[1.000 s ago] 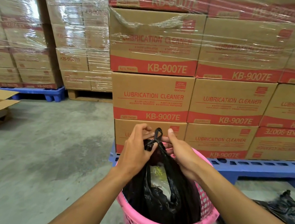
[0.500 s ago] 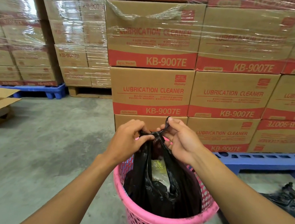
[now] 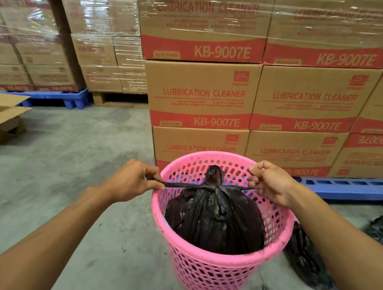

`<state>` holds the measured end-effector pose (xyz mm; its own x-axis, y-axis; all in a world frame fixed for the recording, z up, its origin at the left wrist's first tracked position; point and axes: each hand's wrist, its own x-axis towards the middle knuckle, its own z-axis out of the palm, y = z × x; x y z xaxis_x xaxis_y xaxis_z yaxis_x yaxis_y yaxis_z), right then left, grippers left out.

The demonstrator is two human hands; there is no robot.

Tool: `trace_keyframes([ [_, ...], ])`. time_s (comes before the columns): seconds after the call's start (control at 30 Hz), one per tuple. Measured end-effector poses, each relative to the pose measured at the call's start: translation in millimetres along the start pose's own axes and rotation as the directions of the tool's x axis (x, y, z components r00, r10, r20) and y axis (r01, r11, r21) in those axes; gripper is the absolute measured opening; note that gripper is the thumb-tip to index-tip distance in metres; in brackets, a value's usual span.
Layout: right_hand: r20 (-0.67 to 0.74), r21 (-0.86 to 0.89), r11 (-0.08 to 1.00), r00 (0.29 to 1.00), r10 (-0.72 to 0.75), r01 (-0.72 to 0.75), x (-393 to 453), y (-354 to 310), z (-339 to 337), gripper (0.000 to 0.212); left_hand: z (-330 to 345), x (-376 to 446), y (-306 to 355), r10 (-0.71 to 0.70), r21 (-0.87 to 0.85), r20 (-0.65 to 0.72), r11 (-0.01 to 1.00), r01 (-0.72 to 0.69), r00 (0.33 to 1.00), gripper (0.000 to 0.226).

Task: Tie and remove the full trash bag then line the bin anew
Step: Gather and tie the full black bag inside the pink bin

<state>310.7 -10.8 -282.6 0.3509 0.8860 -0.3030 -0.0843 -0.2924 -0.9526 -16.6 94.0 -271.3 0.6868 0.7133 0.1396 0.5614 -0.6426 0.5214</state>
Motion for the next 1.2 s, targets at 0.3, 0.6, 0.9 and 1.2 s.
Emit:
trace_keyframes([
  [0.3,0.115,0.545,0.829,0.968,-0.223,0.126,-7,-28,31,0.019,16,1,73,0.147,-0.613,0.183,0.790,-0.005,0.972,0.026],
  [0.6,0.132,0.085,0.987,0.980,-0.147,0.136,23,12,26,0.012,40,10,80,-0.045,-0.319,0.508,0.918,0.236,0.860,0.033],
  [0.9,0.126,-0.581,0.785,0.976,-0.176,0.216,34,33,3,0.018,50,21,80,-0.254,0.144,0.515,0.967,0.210,0.818,0.031],
  [1.2,0.376,-0.527,0.800,0.923,-0.083,0.287,0,-24,23,0.041,27,33,64,-0.230,-0.757,0.046,0.627,0.184,0.972,0.040],
])
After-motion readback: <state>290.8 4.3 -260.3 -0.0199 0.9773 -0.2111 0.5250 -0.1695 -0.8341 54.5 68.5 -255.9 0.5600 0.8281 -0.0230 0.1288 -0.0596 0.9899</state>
